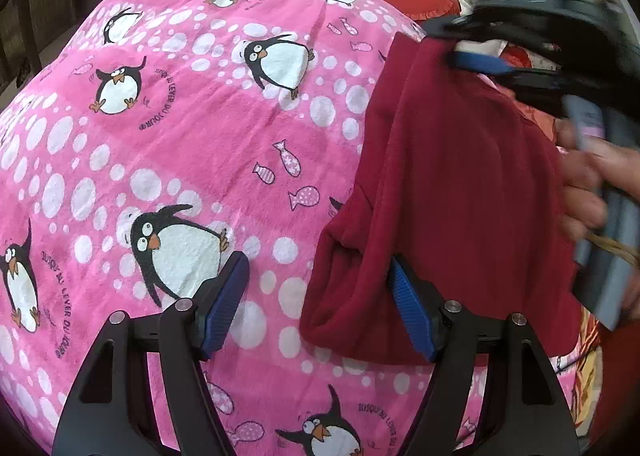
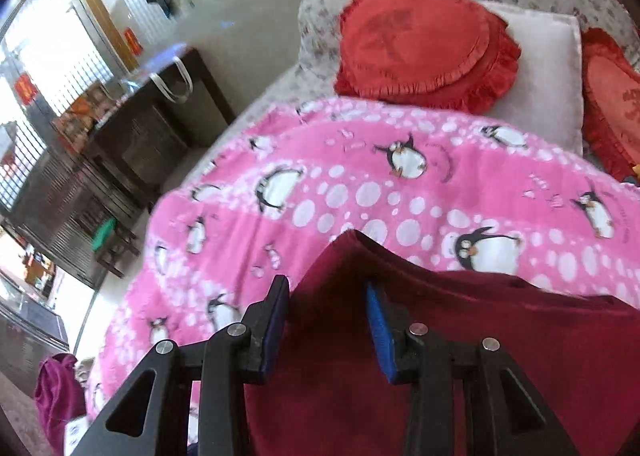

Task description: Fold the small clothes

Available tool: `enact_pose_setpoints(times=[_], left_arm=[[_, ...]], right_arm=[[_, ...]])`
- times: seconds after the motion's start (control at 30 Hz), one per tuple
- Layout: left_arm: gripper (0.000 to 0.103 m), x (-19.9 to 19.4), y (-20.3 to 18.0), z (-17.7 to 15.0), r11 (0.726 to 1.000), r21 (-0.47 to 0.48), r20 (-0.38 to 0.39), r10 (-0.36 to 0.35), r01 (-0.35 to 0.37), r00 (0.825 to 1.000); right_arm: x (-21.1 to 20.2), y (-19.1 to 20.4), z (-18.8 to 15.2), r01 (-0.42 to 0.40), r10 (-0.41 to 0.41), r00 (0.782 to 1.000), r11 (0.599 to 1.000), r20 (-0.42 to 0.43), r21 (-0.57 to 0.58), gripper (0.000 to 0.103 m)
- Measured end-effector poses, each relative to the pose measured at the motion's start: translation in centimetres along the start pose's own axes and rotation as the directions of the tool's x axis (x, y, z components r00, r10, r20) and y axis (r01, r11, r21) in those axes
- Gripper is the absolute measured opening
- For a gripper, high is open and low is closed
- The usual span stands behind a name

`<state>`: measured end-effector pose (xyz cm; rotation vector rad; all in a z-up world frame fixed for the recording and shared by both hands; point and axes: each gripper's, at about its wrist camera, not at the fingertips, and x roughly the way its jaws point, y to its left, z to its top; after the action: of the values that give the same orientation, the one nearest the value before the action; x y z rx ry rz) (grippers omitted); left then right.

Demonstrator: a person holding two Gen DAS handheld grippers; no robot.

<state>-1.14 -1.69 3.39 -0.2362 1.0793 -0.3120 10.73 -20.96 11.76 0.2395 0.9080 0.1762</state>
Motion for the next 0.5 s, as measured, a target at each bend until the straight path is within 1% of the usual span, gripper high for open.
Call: enact_pose_setpoints(times=[0.03, 0.1, 0.23, 0.3, 0.43, 0.5], left_arm=[[0.073, 0.0, 0.1, 0.0, 1.000, -0.002, 0.002, -0.002, 0.002, 1.000], [0.074, 0.0, 0.1, -0.1, 1.000, 0.000, 0.006, 0.000, 0.000, 1.000], [0.075, 0.1, 0.0, -0.1, 1.000, -0.004, 0.008, 0.002, -0.001, 1.000], [0.075, 0.2, 0.0, -0.1, 1.000, -0.001, 0.006, 0.003, -0.003, 1.000], [0.075, 0.2, 0.0, -0.2, 1.000, 0.010, 0.013, 0.007, -0.007, 1.000], [0.075, 0.2, 0.0, -0.3, 1.000, 0.008, 0.013, 0.008, -0.008, 1.000]], right_arm=[[1.3, 0.2, 0.2, 0.028, -0.028, 0.999, 1.000, -0.020, -0.010, 0.037], [2.7, 0.3, 0.1, 0.058, -0.059, 0.998, 0.998, -0.037, -0.017, 0.037], [4.7, 0.8, 0.2, 0.103, -0.105, 0.993, 0.994, -0.046, -0.048, 0.039], [4.2, 0.6, 0.2, 0.093, -0.095, 0.994, 0.995, -0.049, -0.036, 0.039], [1.4, 0.1, 0.2, 0.025, -0.024, 0.998, 0.999, -0.053, 0.020, 0.040], [0.1, 0.2, -0.1, 0.015, -0.014, 0.999, 1.000, -0.048, 0.027, 0.041]])
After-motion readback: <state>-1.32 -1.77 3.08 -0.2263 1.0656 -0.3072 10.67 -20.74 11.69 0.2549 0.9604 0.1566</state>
